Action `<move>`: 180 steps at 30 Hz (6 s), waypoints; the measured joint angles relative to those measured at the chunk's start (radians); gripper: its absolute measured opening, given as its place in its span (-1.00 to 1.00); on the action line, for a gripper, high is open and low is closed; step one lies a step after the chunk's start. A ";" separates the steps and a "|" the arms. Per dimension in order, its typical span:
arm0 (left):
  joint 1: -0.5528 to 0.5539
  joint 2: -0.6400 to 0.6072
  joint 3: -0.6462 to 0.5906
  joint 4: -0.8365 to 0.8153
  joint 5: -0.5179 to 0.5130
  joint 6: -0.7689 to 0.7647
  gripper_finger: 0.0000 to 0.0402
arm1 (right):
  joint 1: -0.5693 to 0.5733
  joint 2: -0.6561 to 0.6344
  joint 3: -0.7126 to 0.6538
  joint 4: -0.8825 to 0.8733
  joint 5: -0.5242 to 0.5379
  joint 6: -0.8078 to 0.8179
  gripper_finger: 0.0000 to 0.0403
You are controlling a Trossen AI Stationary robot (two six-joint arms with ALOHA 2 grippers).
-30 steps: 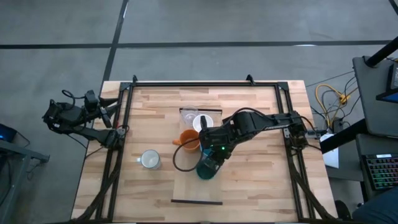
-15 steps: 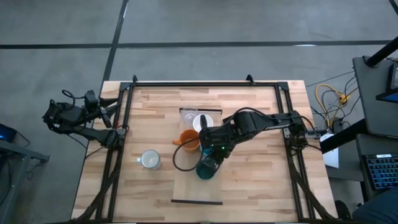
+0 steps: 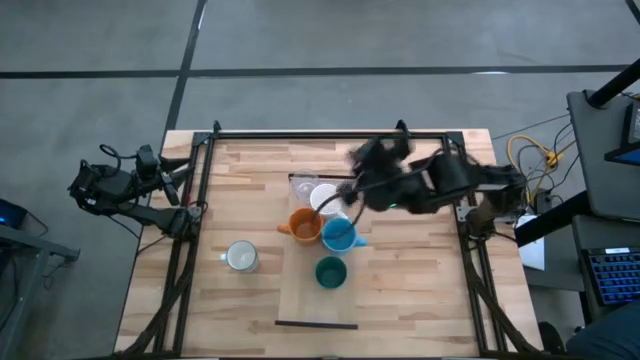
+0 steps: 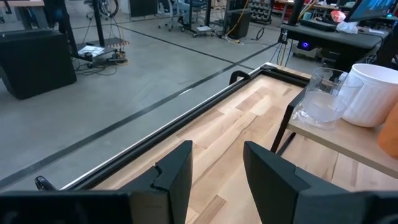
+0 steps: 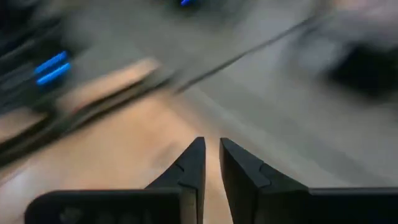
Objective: Stack small to large cups/mugs on shelf
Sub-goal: Put the white and blue mug on the shelf
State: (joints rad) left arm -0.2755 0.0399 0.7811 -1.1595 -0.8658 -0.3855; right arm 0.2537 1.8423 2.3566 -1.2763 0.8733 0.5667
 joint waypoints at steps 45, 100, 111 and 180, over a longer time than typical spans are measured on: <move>-0.007 -0.005 -0.178 0.253 0.898 -0.365 -0.35 | -0.264 -0.219 -0.006 -0.295 0.245 -0.241 -0.80; 0.039 0.846 0.163 0.010 0.892 0.024 -0.35 | -0.206 -0.156 -0.006 -0.295 0.061 -0.223 -0.80; 0.086 0.969 0.169 0.018 0.948 -0.154 -0.35 | -0.196 -0.177 -0.006 -0.295 0.061 -0.354 -0.80; 0.086 1.080 0.075 0.106 1.045 -0.184 -0.35 | -0.192 -0.179 -0.006 -0.295 0.061 -0.419 -0.80</move>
State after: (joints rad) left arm -0.1898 1.1202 0.8558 -1.0537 0.1790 -0.5697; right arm 0.0612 1.6634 2.3505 -1.5711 0.9340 0.1482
